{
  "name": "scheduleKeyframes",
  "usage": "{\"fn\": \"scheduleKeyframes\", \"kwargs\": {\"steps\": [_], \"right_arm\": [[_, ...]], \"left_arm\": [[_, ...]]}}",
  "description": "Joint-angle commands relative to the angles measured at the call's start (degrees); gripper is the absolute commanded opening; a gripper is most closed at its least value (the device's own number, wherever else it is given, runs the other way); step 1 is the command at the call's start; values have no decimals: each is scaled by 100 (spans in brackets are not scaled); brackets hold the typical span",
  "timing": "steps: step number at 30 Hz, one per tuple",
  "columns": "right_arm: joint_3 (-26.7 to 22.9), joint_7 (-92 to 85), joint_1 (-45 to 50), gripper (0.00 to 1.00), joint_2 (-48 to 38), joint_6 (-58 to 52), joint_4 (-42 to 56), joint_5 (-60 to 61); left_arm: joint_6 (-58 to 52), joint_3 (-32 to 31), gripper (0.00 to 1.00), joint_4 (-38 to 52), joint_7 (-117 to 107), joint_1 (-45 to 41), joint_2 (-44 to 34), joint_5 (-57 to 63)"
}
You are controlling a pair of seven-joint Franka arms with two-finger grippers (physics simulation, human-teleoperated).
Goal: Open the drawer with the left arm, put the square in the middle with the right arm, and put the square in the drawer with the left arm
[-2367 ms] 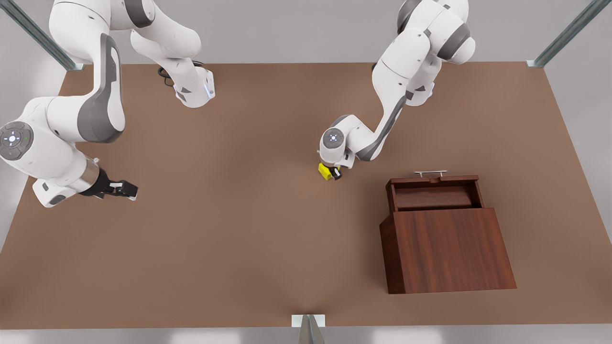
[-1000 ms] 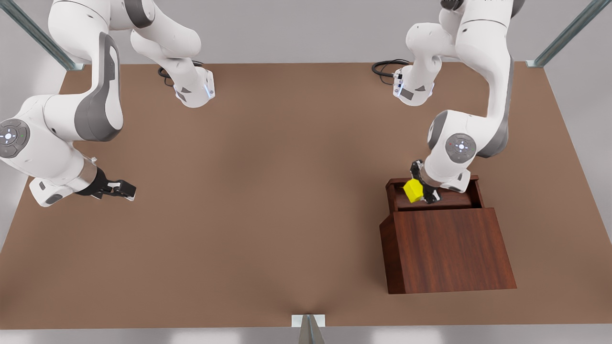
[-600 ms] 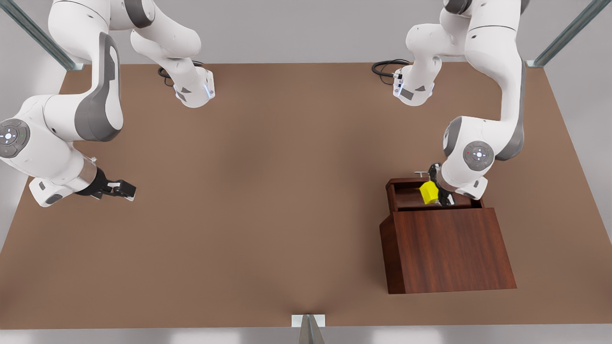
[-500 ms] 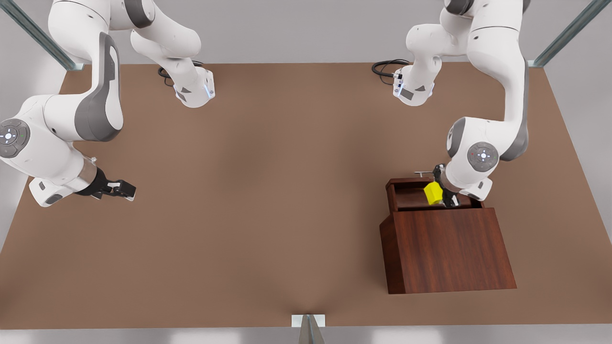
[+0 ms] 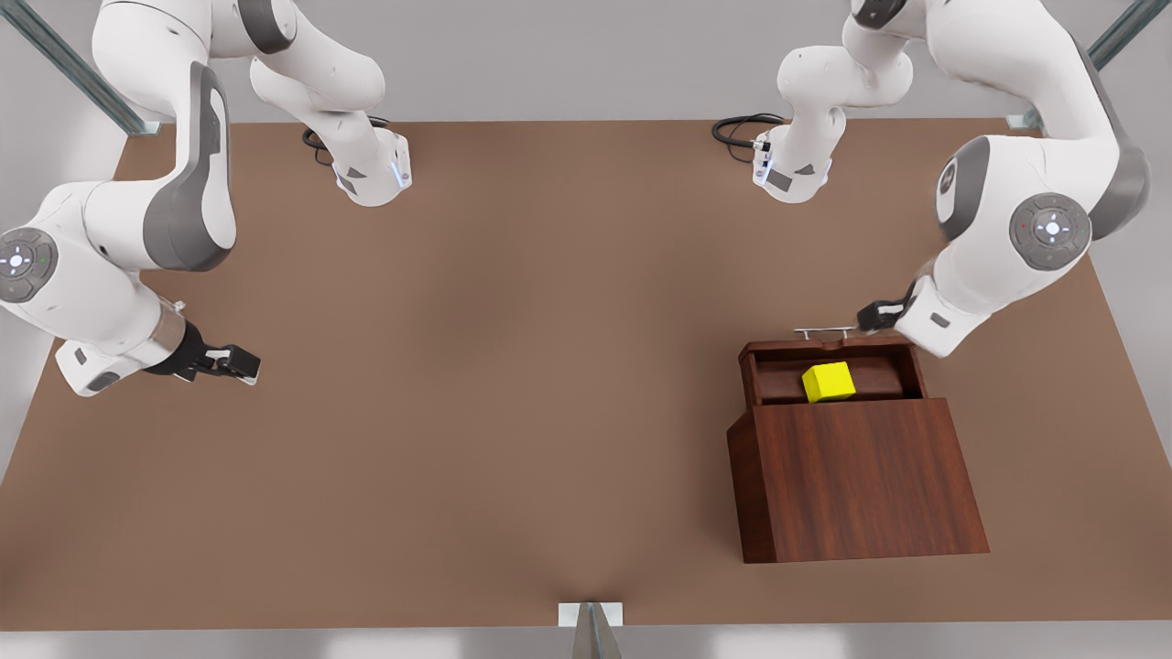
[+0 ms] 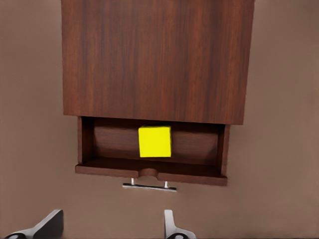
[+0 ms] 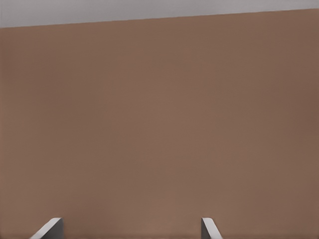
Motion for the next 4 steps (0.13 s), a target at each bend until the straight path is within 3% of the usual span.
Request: {"fn": "scheduleKeyframes", "kwargs": {"steps": [1, 4], "right_arm": [[0, 0, 0, 100, -1, 0, -5, 0], [0, 0, 0, 100, 8, 0, 4, 0]], "left_arm": [[1, 3, 100, 8, 9, -1, -6, -183], [-43, 30, 100, 26, 1, -1, 11, -201]]}}
